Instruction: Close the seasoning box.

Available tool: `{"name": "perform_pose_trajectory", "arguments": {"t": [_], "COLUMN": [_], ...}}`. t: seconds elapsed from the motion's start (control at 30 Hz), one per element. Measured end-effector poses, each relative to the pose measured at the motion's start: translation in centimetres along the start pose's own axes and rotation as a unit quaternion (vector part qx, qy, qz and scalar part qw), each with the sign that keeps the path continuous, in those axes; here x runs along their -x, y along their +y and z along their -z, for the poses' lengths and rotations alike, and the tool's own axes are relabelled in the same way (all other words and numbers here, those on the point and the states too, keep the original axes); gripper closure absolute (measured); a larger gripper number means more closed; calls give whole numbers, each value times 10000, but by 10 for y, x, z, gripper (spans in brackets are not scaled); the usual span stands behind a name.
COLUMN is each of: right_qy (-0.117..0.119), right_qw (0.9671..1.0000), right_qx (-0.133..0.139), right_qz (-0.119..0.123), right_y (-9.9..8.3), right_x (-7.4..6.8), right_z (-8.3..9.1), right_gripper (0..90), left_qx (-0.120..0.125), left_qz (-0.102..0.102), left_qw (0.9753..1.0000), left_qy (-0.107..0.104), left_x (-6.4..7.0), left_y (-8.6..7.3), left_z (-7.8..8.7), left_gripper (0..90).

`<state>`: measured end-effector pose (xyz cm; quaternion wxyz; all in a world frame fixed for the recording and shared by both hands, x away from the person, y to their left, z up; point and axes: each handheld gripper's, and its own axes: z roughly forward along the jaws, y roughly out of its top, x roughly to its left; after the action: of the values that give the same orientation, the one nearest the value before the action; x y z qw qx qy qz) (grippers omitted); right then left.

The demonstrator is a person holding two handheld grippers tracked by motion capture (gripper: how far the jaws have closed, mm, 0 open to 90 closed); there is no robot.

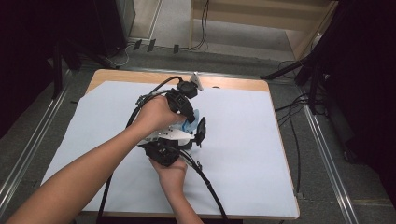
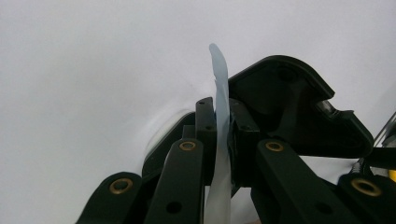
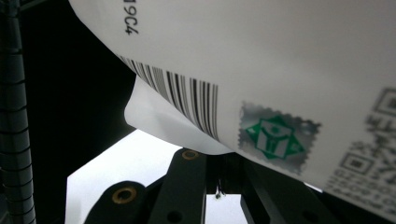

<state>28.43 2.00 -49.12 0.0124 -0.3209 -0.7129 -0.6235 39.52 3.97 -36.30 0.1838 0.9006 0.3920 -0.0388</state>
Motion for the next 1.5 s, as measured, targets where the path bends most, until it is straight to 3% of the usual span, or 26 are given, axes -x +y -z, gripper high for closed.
{"name": "perform_pose_trajectory", "arguments": {"t": [1.5], "right_qy": [22], "right_qw": [9999], "right_qx": [94], "right_qz": [-28], "right_y": [5], "right_x": [0], "right_z": [3], "right_gripper": [900], "left_qx": [-64], "left_qz": [-29], "left_qw": [10000], "left_qy": [29], "left_x": [4], "left_y": [6], "left_z": [2], "left_gripper": [850]}}
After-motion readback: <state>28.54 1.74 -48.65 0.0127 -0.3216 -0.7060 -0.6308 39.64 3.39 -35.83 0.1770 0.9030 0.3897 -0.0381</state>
